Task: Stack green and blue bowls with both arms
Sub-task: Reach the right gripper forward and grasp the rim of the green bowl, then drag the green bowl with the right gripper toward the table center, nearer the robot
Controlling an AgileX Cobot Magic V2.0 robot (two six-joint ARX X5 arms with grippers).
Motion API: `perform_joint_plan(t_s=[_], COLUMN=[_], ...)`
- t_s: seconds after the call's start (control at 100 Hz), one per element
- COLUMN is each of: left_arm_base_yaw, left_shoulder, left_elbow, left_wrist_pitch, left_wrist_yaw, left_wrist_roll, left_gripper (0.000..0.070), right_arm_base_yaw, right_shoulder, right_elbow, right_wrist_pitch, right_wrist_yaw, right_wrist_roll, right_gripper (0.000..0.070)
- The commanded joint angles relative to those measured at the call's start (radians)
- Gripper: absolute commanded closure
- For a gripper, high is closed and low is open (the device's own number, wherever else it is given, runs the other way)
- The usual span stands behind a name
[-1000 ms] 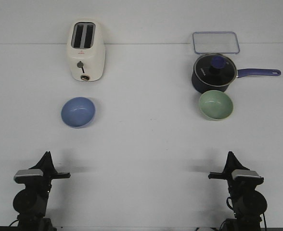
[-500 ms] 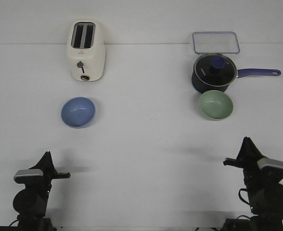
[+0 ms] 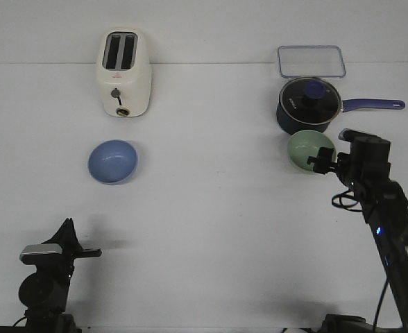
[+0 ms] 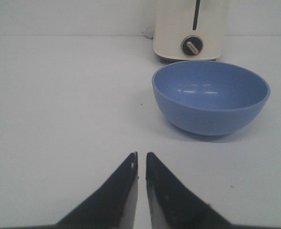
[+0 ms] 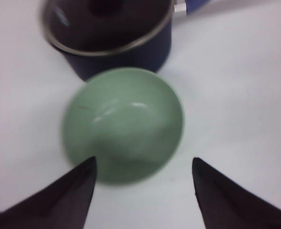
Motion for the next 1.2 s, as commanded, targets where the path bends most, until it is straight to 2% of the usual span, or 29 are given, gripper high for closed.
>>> perform_joint_plan(t_s=[0.0,0.23,0.49,0.56,0.69,0.75,0.94,1.19], left_arm_base_yaw=[0.000,0.000,0.000,0.000,0.000,0.000,0.000,0.000], left_shoulder=[-0.001,-0.001,-0.001,-0.001,-0.001,-0.001,-0.001,-0.001], left_elbow=[-0.020,-0.020,-0.020,-0.020,-0.020,-0.020,-0.020,-0.020], left_wrist_pitch=[0.011,0.011,0.011,0.011,0.011,0.011,0.011,0.011], left_wrist_yaw=[0.002,0.002,0.002,0.002,0.002,0.002,0.002,0.002], left_wrist_roll=[0.007,0.007,0.007,0.007,0.007,0.007,0.007,0.007], left_gripper=[0.0685,0.0685,0.0685,0.0685,0.0685,0.0685,0.0685,0.0685], right_arm_base_yaw=[-0.014,-0.054,-0.072,-0.072,-0.071,-0.071,-0.075,-0.062], right_shoulder=[0.119,0.331,0.410,0.410,0.410,0.410,0.372,0.146], right_elbow=[0.047,0.094,0.094,0.094,0.094,0.094,0.094,0.071], right_wrist_pitch=[-0.005,0.037,0.130,0.149,0.171,0.169,0.154,0.024], right_wrist_yaw=[-0.010,-0.026,-0.081,-0.080,-0.080,-0.080,-0.090,-0.237], right_wrist_roll=[-0.012,-0.008,0.011,0.021,0.034,0.036,0.042,0.041], right_gripper=[0.0278,0.0279,0.0293,0.0356,0.0612,0.0697,0.0700,0.0700])
